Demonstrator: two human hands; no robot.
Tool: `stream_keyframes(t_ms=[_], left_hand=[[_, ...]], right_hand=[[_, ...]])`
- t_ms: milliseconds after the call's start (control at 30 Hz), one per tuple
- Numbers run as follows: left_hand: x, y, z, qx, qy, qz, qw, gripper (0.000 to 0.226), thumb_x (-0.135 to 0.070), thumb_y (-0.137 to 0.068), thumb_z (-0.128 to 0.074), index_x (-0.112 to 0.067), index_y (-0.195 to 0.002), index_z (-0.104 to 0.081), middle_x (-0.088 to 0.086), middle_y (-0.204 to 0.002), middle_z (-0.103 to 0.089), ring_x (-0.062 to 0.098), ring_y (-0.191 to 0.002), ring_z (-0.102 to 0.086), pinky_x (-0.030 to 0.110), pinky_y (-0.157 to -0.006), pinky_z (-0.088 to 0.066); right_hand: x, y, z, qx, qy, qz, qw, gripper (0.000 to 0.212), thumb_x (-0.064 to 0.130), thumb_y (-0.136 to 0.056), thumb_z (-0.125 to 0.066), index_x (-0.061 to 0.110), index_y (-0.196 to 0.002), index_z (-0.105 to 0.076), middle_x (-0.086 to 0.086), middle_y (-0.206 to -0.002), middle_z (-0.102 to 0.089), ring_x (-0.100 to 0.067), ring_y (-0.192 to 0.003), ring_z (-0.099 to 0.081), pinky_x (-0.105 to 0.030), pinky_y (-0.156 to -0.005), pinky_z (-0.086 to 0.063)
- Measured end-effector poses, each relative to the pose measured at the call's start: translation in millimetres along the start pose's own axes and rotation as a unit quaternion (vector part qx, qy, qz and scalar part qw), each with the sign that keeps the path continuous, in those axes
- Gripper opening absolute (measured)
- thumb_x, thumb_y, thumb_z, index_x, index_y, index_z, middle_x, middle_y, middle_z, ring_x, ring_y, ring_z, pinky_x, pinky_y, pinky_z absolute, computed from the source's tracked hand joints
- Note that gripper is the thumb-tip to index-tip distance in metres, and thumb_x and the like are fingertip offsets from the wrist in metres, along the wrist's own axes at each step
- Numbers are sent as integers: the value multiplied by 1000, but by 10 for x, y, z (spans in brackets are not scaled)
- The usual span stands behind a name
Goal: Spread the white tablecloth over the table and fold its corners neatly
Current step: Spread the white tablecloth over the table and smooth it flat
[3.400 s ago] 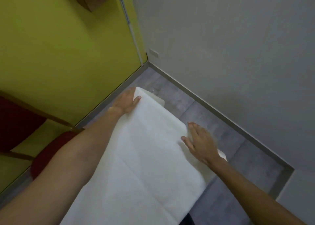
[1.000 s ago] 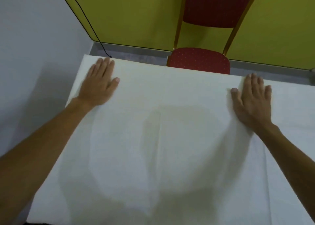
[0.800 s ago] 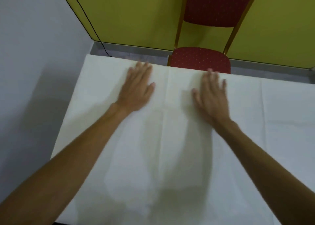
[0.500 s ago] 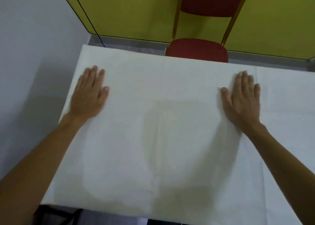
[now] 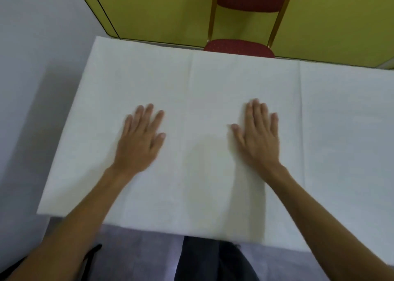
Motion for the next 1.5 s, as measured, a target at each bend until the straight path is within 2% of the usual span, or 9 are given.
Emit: stream_keyframes(t_ms=[200,400,500,733,867,1033,1167,1333,1500], left_hand=[[1066,827,201,16,-11,140,990,72,-52,-101,-19,-2,-150,-33,25,-158,-25,41,-147,-20,47,-120,-9],[-1196,898,51,-7,112,-2,994,60,-33,-100,-32,1,-149,-34,16,-159,-27,32,-150,-17,52,-122,-13],[-1777,1063,-109,23,75,-26,997,61,-35,-102,-27,-3,-153,-26,13,-163,-19,28,-152,-11,49,-122,-14],[-608,1332,-54,23,-1,56,998,68,-53,-99,-25,-15,-156,-24,11,-163,-20,35,-150,-18,51,-118,-17],[-136,1439,4,31,0,87,996,69,-55,-98,-25,-17,-155,-25,11,-163,-21,37,-149,-18,52,-118,-15],[-246,1370,-15,32,33,124,991,74,-57,-95,-25,-14,-155,-23,13,-164,-16,37,-150,-11,58,-118,-7],[-1363,995,26,22,126,57,990,73,-51,-96,-28,-5,-154,-25,13,-163,-18,32,-152,-8,52,-122,-3],[-3337,656,-63,57,164,-65,983,61,-33,-99,-26,-3,-152,-29,14,-161,-23,31,-151,-14,49,-123,-9],[-3720,654,-219,66,125,-70,987,54,-30,-103,-21,-12,-153,-32,8,-161,-26,27,-152,-13,49,-123,-14]], right_hand=[[-1354,669,331,4,-45,-156,987,80,56,-101,-14,-1,-157,-11,-21,-166,-11,-37,-154,-7,-59,-123,-7],[232,1365,-48,33,-69,39,996,68,45,-105,-14,-1,-156,-22,-19,-165,-16,-36,-153,-13,-56,-124,-9],[437,1573,-159,37,-48,87,994,65,45,-106,-22,2,-156,-27,-16,-165,-20,-32,-154,-15,-55,-124,-14],[-1395,1760,161,45,1,-23,999,79,64,-101,-11,12,-160,-3,-5,-169,2,-23,-156,3,-49,-126,1],[-2560,1950,440,33,1,-119,992,85,71,-97,-8,15,-160,-1,-4,-169,0,-22,-156,1,-52,-125,-1],[-2952,1995,573,31,-13,-164,986,88,69,-97,-11,8,-159,-2,-12,-169,-1,-28,-156,1,-54,-124,0],[-2116,1827,492,17,-28,-78,996,79,57,-100,-16,5,-159,-8,-13,-168,-4,-29,-156,1,-49,-125,6],[-1219,1740,207,20,-49,23,998,62,37,-106,-20,1,-156,-24,-17,-165,-19,-33,-154,-14,-51,-125,-4],[-1322,1775,191,23,-35,62,997,60,36,-106,-22,0,-155,-28,-17,-164,-23,-32,-153,-17,-55,-123,-19]])
Point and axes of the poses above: each hand's wrist, its own y-axis away from the middle knuckle, its own z-axis out of the back of the hand, x = y × z, the point moved 9 cm from there along -y, towards the middle knuckle
